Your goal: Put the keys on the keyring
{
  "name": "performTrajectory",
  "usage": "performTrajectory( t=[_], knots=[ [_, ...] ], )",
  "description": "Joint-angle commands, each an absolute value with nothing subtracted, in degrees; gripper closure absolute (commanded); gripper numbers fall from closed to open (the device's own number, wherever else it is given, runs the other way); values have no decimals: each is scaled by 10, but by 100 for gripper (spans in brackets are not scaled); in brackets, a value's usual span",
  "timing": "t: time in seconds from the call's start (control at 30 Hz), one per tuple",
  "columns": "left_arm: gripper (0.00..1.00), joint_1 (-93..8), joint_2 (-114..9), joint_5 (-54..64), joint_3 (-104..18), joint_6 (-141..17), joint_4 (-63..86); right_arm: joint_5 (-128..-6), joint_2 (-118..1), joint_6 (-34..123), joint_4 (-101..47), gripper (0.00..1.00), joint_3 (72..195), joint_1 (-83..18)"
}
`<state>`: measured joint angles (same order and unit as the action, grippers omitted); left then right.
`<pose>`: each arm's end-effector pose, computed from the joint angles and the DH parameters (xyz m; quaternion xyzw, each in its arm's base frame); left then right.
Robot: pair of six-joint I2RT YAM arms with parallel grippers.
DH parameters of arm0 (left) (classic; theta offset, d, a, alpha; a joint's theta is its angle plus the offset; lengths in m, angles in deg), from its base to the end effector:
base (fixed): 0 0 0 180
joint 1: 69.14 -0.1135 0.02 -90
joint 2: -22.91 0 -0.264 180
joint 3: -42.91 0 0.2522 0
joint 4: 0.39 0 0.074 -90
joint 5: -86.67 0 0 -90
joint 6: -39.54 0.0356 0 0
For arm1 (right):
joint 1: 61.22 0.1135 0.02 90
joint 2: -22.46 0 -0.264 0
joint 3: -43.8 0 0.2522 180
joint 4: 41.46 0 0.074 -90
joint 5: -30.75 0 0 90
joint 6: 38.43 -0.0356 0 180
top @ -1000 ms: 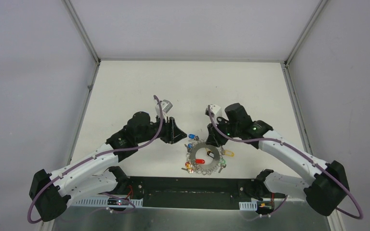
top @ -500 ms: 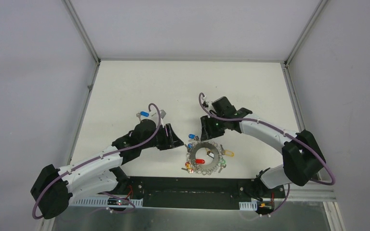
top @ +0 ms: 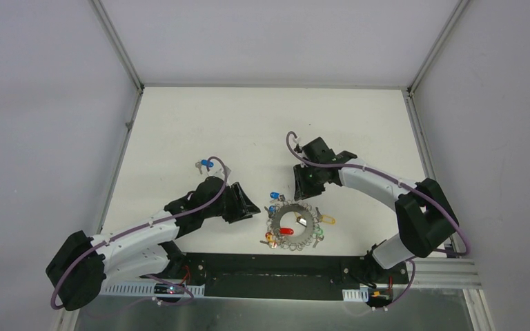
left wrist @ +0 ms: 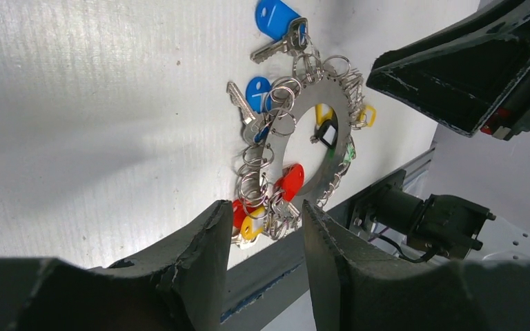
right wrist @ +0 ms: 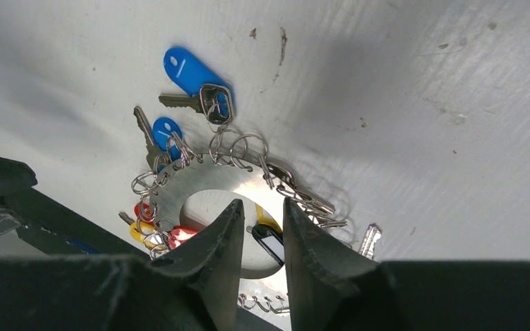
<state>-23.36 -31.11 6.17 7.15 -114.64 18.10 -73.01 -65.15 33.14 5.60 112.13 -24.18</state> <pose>0.1296 -0.1416 0.1828 -0.1058 0.8854 -0.4082 0.1957 0.2269 0.1818 0.1945 -0.1814 0.9550 0.1985 0.1256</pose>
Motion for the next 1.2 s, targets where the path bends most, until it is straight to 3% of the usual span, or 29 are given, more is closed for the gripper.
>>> performTrajectory(
  t=[0.0, 0.63, 1.17],
  knots=[
    [57, -229, -326, 61, 68, -1170, 161, -694, -641, 303, 71, 71, 1140, -251],
    [61, -227, -484, 180, 20, -1134, 80, -799, -610, 334, 66, 64, 1095, -261],
    [62, -217, -590, 191, -5, -1177, 9, -906, -580, 319, 2, 61, 1053, -239]
  ],
)
